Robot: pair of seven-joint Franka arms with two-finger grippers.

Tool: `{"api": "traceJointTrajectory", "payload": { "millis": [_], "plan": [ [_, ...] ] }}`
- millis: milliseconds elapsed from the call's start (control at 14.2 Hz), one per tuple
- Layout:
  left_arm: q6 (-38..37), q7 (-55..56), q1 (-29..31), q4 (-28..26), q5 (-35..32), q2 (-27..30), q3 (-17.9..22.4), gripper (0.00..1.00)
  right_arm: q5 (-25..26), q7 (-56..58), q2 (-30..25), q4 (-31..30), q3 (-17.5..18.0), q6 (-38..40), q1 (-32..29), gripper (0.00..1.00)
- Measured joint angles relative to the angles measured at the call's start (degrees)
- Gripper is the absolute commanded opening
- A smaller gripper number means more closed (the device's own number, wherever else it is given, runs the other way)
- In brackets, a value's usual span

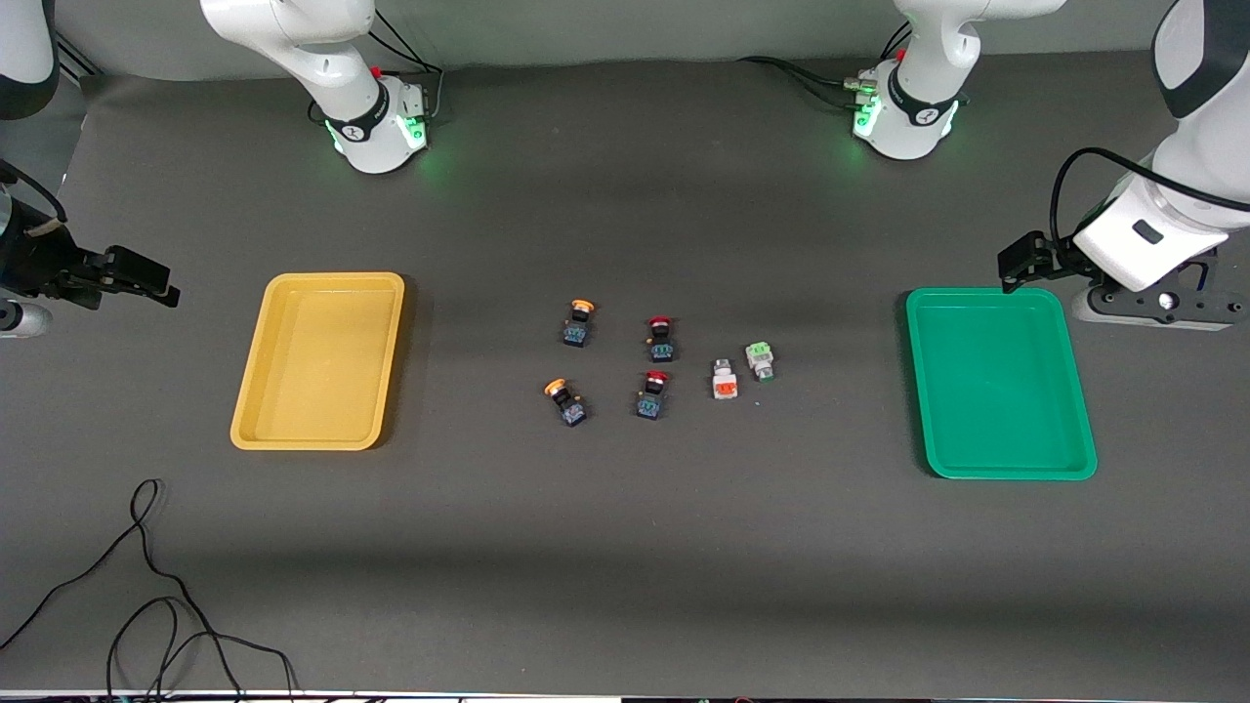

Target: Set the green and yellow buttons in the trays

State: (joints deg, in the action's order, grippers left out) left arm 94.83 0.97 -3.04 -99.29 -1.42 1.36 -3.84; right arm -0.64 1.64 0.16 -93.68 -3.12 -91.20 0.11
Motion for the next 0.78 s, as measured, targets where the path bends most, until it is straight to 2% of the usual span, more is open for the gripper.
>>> {"api": "traceJointTrajectory", "payload": {
  "millis": [775],
  "plan": [
    [-0.4,0.0,0.0,0.7,0.1,-0.1,-0.3,0.99,0.0,0.0,0.0,0.0,0.0,0.0,0.0,1.00]
  ]
}}
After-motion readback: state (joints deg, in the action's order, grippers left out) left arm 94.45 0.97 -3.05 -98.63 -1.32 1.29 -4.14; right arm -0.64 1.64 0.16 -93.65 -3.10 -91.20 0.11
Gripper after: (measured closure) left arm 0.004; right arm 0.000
